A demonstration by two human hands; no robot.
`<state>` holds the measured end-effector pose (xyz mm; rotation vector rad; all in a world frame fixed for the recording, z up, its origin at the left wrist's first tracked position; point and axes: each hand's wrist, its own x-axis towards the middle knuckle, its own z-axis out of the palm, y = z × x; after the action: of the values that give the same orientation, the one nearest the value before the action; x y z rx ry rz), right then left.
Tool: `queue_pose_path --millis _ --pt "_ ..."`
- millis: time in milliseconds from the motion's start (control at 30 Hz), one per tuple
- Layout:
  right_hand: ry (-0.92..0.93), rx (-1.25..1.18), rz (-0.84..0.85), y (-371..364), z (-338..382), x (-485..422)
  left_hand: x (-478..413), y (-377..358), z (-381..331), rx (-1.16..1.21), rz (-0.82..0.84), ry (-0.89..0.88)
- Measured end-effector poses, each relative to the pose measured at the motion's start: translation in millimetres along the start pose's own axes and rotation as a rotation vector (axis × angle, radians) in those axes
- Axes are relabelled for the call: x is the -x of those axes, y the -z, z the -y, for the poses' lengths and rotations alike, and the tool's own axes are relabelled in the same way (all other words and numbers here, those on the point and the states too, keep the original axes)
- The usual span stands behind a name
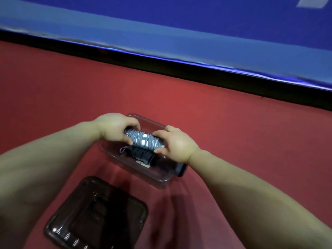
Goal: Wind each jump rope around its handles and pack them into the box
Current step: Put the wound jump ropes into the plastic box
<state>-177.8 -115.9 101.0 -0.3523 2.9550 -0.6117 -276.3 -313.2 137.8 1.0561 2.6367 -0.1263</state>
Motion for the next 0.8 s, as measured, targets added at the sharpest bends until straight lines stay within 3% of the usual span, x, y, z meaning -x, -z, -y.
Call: queue_pose_path --millis 167,333,600,800 --pt "-0.042 -0.007 0.227 -50.4 -8.5 -47.2 -44.6 -51.7 35.8 0.021 0.274 -0.003" --pt "-0.057 -0.036 0.333 -94.0 -9.0 -70.0 -76.9 -92.2 44.8 -0.047 0.490 0.016" --pt "0.014 0.138 0.361 -121.4 11.4 -78.9 -89.6 -129.0 43.2 -0.296 0.525 -0.036" --pt "0.007 0.239 0.357 -122.0 11.1 -82.4 -83.5 -121.5 44.8 -0.229 0.546 0.019"
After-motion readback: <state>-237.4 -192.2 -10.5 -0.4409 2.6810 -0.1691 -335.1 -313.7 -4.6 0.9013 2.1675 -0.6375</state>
